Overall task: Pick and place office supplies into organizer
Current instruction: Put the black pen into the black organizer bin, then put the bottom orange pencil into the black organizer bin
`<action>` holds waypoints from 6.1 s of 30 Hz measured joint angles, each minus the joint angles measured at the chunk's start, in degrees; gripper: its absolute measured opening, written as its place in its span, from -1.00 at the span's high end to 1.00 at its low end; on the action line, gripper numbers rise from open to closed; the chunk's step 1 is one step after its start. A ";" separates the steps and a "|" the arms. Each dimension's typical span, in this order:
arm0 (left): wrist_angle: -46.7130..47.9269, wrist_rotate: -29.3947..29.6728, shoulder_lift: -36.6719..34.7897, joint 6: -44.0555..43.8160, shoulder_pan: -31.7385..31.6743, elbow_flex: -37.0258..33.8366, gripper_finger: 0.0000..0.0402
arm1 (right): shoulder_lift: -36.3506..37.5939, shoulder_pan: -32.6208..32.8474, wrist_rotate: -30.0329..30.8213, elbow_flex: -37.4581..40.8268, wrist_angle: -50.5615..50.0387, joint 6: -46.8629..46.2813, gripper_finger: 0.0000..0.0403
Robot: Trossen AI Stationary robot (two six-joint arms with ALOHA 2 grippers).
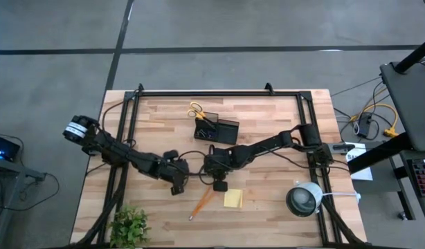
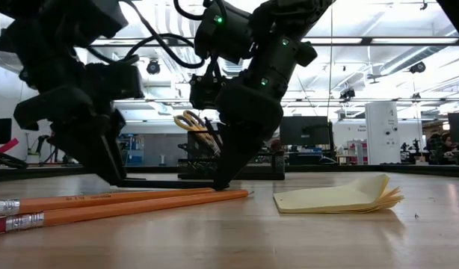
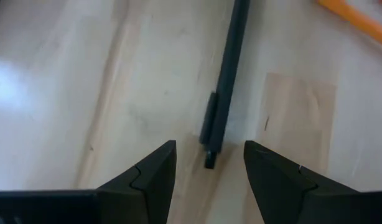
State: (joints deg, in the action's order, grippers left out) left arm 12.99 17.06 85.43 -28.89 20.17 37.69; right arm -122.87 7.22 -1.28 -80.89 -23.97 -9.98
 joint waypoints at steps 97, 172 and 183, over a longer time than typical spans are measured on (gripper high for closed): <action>27.55 28.08 22.03 105.40 -27.47 46.32 0.67 | 20.04 11.55 23.99 2.34 -34.15 -33.13 0.65; 10.53 -9.54 22.30 -47.45 15.06 27.85 0.99 | 4.92 10.01 1.44 -2.92 -9.70 26.86 0.96; 26.08 -4.24 20.10 -46.24 14.20 27.54 0.99 | 4.83 9.85 1.42 -2.90 -6.83 23.60 0.96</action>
State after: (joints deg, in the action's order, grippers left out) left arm 39.07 12.82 105.53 -75.13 34.37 65.23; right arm -118.03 17.07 0.14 -83.79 -30.80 13.62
